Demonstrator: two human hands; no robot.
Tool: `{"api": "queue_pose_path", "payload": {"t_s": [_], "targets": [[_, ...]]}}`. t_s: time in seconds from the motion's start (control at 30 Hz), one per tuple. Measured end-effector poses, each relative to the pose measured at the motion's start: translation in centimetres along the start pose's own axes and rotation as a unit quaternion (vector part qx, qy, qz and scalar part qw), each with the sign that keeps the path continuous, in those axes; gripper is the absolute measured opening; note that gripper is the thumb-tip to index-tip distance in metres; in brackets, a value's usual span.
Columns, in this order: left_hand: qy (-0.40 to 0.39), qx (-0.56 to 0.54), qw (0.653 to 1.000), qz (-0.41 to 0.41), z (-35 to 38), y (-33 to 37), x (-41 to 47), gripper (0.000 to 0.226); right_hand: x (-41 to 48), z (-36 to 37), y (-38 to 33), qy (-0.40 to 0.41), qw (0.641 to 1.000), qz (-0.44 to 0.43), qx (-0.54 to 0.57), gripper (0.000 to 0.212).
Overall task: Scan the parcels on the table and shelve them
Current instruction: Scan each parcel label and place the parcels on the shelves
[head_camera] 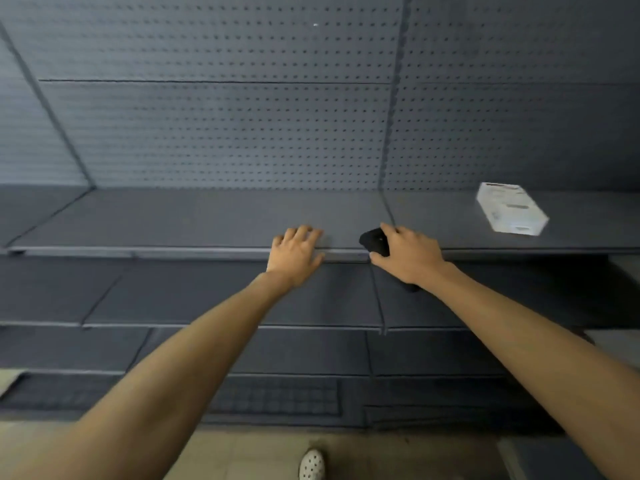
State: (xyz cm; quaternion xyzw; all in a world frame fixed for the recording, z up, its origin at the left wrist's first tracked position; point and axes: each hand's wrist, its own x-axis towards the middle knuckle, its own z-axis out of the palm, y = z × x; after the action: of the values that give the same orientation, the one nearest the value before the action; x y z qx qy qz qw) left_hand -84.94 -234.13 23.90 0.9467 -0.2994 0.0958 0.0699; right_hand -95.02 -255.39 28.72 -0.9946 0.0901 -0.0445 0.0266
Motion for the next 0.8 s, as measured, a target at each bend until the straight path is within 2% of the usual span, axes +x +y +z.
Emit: {"api": "queue_pose_path", "payload": {"t_s": [0.17, 0.4, 0.6, 0.8], "targets": [[0.011, 0.043, 0.993, -0.107, -3.1, -9.0, -11.0, 0.057, -1.0, 0.6, -12.1, -0.013, 0.992, -0.122, 0.015, 0.072], [-0.003, 0.101, 0.967, -0.232, -7.0, -19.5, -26.2, 0.061, -3.7, 3.3, -29.2, -0.063, 0.96, -0.273, -0.002, 0.073], [-0.024, 0.129, 0.921, -0.368, -10.8, -30.3, -42.0, 0.058, -7.2, 5.0, -47.7, -0.09, 0.912, -0.4, 0.01, 0.071], [-0.037, 0.145, 0.862, -0.483, -14.9, -40.5, -58.6, 0.055, -13.5, 6.4, -68.2, -0.116, 0.864, -0.49, 0.017, 0.067]]}}
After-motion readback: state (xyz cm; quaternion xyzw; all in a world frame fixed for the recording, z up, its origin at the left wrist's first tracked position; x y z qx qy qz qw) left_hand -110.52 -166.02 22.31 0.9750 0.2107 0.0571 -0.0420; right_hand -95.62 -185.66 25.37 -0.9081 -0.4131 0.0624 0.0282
